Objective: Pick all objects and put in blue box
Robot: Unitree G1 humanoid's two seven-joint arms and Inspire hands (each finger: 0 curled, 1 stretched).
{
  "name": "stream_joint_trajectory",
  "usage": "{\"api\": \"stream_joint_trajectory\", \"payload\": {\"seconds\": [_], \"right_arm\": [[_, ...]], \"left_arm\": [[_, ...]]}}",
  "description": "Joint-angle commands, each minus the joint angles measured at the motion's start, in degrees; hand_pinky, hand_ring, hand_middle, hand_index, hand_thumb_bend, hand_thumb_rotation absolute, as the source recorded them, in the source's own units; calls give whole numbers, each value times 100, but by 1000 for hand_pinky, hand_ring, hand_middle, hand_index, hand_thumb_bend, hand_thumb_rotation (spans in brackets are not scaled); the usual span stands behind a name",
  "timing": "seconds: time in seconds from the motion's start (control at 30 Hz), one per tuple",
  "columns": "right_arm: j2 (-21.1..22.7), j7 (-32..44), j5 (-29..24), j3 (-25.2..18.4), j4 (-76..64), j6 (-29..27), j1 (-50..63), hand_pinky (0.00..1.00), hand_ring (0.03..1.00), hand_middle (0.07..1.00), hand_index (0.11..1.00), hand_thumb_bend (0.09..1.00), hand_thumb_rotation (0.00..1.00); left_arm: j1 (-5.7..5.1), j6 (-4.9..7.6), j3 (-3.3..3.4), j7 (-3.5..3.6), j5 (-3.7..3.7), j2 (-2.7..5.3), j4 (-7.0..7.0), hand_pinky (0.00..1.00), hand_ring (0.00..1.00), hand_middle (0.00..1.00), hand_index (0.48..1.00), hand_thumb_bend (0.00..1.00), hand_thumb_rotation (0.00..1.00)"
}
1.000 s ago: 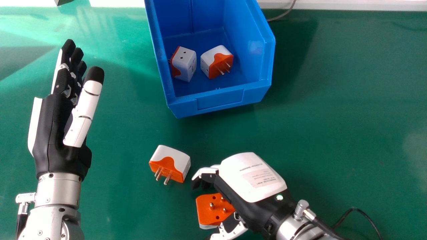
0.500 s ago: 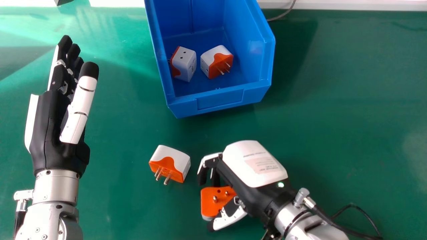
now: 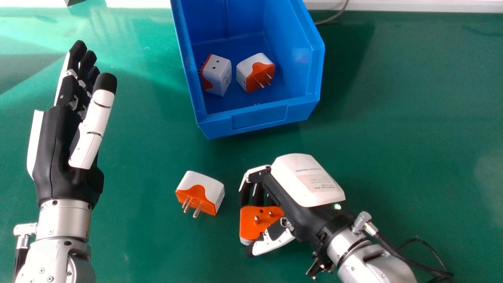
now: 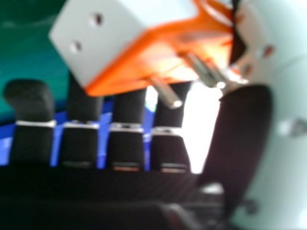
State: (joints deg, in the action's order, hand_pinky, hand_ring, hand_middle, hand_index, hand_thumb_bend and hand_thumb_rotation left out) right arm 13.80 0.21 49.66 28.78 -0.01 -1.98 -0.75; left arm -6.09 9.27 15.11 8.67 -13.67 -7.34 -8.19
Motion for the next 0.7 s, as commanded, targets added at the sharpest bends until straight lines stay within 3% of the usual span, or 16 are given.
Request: {"api": "stream_joint_trajectory", "payload": {"seconds": [0.0, 0.23, 0.33, 0.43, 0.67], "right_arm": [[-34, 12, -90, -90, -211, 74, -34, 136, 192, 396, 493, 509, 30], [-13, 137, -200, -125, -523, 141, 102, 149, 209, 331, 480, 493, 93], [-9, 257, -145, -125, -764, 254, 189, 151, 212, 317, 478, 488, 108], [8, 268, -163, -135, -926, 241, 264, 157, 220, 319, 477, 487, 113], [73, 375, -244, -185, -1293, 211, 407, 164, 230, 314, 476, 484, 124]], "left_arm": [[38, 55, 42, 16, -63, -43, -166, 970, 981, 973, 957, 649, 623], [3, 52, 33, 28, -71, -35, -192, 971, 981, 974, 958, 658, 621], [-2, 46, 38, 44, -124, -17, -193, 975, 982, 974, 958, 659, 621], [-16, 38, 27, 14, -82, -29, -197, 977, 982, 973, 957, 655, 620], [-21, 33, 18, 7, -82, -24, -188, 981, 984, 974, 958, 651, 620]]}}
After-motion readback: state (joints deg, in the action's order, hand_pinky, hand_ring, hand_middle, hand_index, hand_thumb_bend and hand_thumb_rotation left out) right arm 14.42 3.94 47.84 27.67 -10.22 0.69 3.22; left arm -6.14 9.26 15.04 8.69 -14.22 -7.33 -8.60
